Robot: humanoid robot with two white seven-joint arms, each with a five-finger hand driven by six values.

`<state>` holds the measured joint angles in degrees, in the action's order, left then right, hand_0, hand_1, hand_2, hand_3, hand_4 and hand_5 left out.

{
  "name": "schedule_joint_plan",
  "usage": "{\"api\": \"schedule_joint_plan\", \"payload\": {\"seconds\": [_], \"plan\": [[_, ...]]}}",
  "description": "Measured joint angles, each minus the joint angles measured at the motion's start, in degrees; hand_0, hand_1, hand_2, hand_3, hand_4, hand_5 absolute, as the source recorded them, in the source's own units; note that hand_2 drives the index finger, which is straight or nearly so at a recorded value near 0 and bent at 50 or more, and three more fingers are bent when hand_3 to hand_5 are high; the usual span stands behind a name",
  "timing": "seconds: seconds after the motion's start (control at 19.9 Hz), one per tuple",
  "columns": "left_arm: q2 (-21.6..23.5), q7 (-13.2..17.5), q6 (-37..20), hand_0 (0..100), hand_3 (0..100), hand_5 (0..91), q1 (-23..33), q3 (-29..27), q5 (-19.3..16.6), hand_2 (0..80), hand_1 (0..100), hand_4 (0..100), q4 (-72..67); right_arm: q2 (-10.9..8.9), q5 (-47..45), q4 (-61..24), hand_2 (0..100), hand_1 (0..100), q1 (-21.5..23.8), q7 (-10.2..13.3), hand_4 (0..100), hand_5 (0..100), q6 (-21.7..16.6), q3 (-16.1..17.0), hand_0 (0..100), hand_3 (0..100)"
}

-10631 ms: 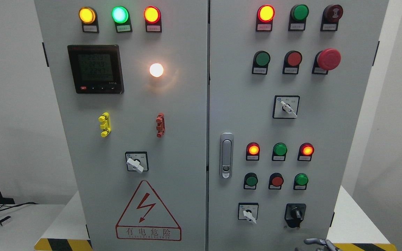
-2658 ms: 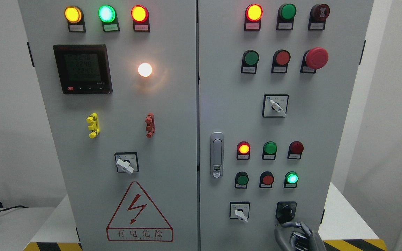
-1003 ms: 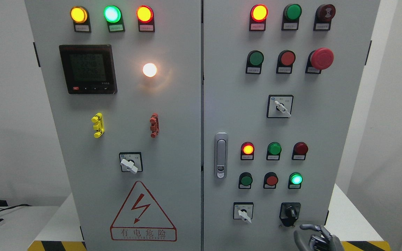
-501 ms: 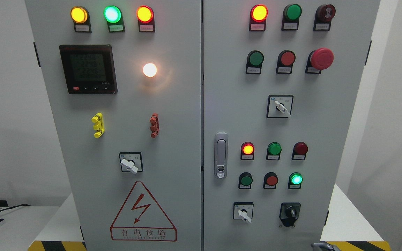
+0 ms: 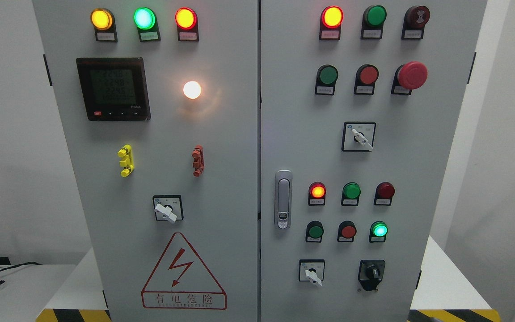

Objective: Trip black knob to open circuit

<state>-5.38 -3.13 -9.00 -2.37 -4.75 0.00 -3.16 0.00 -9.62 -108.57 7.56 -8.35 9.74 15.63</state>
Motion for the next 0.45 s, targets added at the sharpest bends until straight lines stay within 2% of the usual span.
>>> {"api": "schedule_joint_plan", "payload": {"seconds": [0.35, 0.45], "plan": [[-0.01, 0.0, 0.0, 12, 0, 0.0, 0.0, 0.0, 0.0, 0.0, 39, 0, 0.0, 0.0, -1.31, -1.6, 16, 0, 1.98, -0.39, 24, 26, 0.01, 0.75, 0, 31], [-0.01, 0.0, 0.0, 12, 0, 0.0, 0.0, 0.0, 0.0, 0.0, 39, 0, 0.0, 0.0, -1.46, -1.92, 15, 0, 2.22, -0.43, 22, 24, 0.11, 0.77, 0, 27]]}}
